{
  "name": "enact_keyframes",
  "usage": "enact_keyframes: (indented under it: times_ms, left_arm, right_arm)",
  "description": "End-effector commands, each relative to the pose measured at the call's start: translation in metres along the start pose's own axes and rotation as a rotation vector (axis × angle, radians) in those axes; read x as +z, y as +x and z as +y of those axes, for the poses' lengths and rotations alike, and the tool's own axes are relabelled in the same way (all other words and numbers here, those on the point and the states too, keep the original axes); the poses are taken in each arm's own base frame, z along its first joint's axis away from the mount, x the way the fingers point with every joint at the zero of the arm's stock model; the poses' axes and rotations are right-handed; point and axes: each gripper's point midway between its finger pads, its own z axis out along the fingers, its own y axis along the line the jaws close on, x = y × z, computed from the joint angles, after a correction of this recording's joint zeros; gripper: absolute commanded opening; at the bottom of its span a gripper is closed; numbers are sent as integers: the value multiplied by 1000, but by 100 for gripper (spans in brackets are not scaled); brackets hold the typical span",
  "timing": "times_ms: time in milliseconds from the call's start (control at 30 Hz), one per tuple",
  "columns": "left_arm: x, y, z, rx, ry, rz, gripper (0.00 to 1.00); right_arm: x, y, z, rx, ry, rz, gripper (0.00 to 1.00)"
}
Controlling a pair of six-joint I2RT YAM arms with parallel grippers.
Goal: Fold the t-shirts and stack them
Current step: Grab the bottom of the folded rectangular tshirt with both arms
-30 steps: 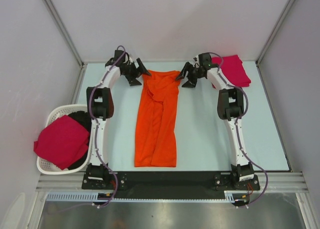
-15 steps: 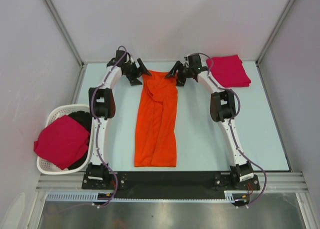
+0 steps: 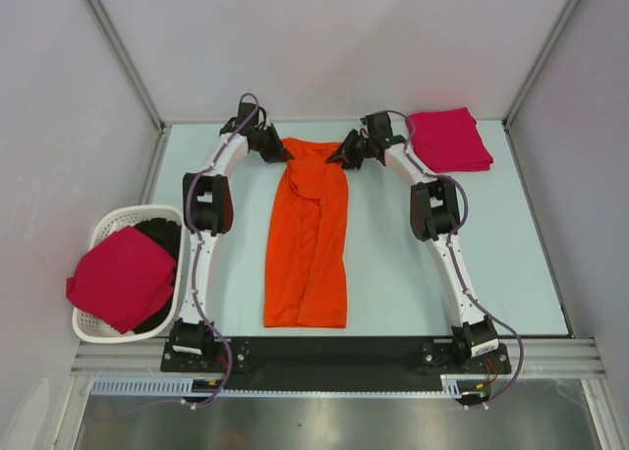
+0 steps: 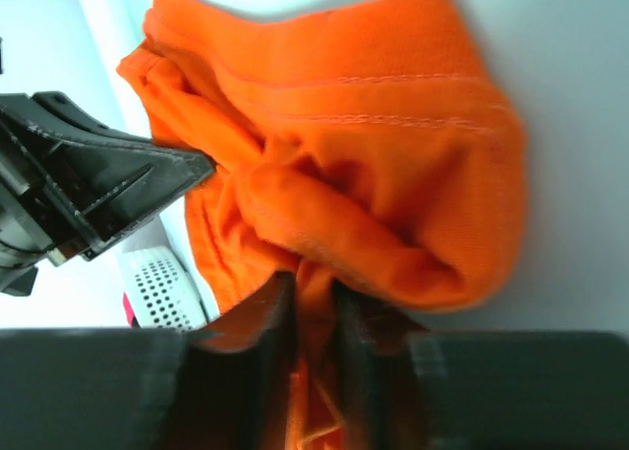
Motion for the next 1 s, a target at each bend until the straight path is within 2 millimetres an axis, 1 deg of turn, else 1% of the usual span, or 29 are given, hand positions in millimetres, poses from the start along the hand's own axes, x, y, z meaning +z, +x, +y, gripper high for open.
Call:
enact_keyframes:
  times_ms: [0,67,200,267,333,367,467,633,733,767,900,967]
  left_arm:
    - [5,-7,-6,28,7,-32,0]
    - [4,-9,-3,27,-1,-40,0]
    - [-2,-16,-3,25,-1,-60,0]
    - [-4,-20,2,18,-12,-68,0]
    - [-9,-24,8,4,-25,-78,0]
    - [-10,-24,10,1,-28,-79,0]
    - [-15,-30,15,-9,-39,-95,0]
    - [-25,-44,19,-18,-47,-134,0]
    - [-28,-48,18,-17,-40,-148,0]
    - [-28,-50,18,-18,-41,-154,0]
    - [-28,-48,20,-27,-28,-141,0]
    - [-27,-46,21,-38,-14,-126,1]
  right_arm:
    - [2,-3,-8,-4,32,-25,16]
    - [0,-7,-3,-21,34,-46,10]
    - [-3,-11,2,-56,47,-76,9]
    - [-4,-14,4,-77,48,-90,10]
    - [-5,-15,11,-110,36,-105,12]
    - [-4,-15,13,-118,32,-111,14]
    - [-1,-15,22,-140,12,-120,15]
    - [2,-21,21,-147,11,-145,16]
    - [0,-29,22,-154,10,-178,18]
    - [2,-30,21,-152,9,-183,20]
    - [1,-41,19,-157,11,-215,23]
    - [2,-44,18,-159,18,-228,29]
